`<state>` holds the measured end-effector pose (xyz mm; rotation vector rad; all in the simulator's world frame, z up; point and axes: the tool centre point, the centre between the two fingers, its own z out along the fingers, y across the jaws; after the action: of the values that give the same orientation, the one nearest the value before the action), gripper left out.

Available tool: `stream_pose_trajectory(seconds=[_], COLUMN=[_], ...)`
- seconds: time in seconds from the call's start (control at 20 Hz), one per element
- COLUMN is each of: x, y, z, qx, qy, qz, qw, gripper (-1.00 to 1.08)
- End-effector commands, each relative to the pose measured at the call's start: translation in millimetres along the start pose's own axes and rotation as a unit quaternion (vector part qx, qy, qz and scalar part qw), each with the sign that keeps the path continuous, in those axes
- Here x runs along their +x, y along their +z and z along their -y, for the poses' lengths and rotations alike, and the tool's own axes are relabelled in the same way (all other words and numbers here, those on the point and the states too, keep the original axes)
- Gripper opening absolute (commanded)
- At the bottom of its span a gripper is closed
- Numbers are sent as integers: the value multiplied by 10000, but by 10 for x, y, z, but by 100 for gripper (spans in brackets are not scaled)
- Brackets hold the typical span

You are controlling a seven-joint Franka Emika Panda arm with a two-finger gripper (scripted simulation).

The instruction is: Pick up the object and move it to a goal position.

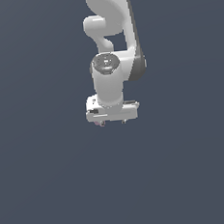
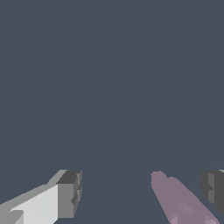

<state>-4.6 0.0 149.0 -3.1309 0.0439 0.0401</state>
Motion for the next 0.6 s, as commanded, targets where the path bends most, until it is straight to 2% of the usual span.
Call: stream_pose_trajectory(seconds=[0.0,0.15,0.4,0.55], x=[0,6,28,33], y=[0,-19,-104,-116], z=[0,-55,-295,-327], qx=[0,6,34,38], qy=[0,50,297,353], qz=[0,-22,-121,-135], qw=[10000,10000,9995,9993], gripper=[100,100,100,100])
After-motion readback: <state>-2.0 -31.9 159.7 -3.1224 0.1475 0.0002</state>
